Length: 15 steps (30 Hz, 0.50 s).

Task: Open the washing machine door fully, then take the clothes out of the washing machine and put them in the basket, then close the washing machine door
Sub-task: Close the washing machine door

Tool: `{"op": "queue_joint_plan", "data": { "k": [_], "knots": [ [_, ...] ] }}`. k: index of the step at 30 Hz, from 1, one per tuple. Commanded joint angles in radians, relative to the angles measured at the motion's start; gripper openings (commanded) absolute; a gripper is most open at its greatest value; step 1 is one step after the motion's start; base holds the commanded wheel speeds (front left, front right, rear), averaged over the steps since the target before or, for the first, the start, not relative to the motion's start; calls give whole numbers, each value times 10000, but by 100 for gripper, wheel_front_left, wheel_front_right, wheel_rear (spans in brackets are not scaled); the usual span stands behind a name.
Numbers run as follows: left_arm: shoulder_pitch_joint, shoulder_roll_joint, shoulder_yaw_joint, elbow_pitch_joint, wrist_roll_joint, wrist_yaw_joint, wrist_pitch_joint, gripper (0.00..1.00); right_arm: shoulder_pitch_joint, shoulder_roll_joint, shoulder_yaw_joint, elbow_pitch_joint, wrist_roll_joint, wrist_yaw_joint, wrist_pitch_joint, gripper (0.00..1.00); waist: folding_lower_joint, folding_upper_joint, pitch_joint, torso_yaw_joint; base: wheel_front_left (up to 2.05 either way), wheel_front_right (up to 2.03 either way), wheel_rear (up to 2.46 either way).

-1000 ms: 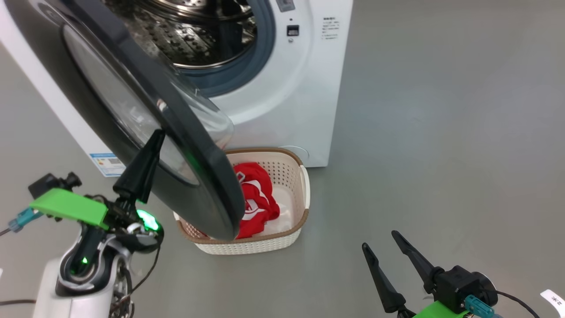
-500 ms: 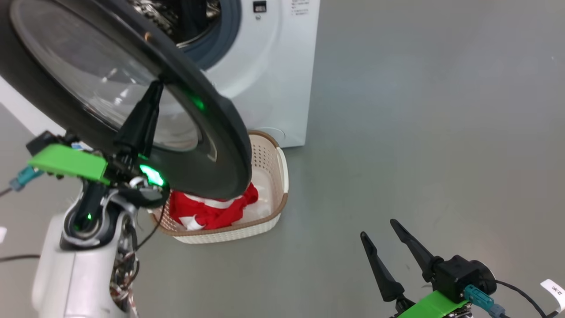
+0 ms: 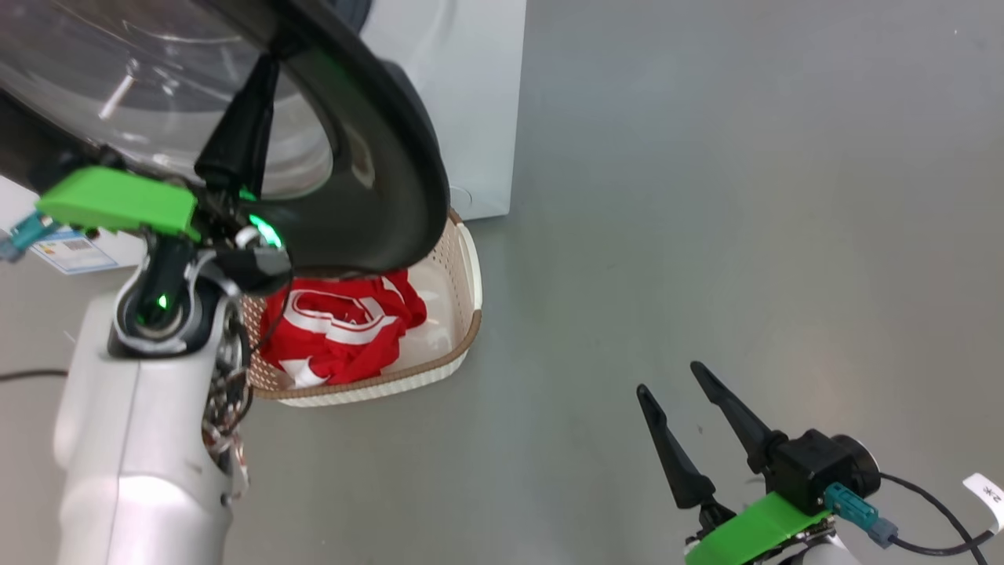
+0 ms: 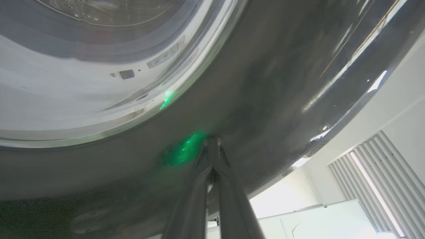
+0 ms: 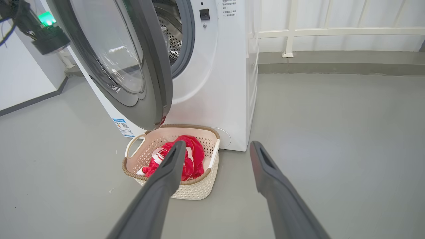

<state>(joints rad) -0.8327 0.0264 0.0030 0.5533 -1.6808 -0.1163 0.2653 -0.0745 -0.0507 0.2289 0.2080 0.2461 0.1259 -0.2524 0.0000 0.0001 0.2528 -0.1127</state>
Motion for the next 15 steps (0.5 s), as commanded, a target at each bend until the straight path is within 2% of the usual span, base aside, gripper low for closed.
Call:
{"op": "queue_joint_plan", "data": {
  "k": [1,15],
  "knots": [
    [-446,242,172,-147,124,-132,-88,0,-376,5,217,-270,28,48,-93,100,0,-1,158,-50,0,0,0],
    [-2037,240,-129,397,-5,-142,-738,0,-784,5,311,-336,-121,48,-93,100,0,-1,1013,-316,0,0,0]
  ]
}}
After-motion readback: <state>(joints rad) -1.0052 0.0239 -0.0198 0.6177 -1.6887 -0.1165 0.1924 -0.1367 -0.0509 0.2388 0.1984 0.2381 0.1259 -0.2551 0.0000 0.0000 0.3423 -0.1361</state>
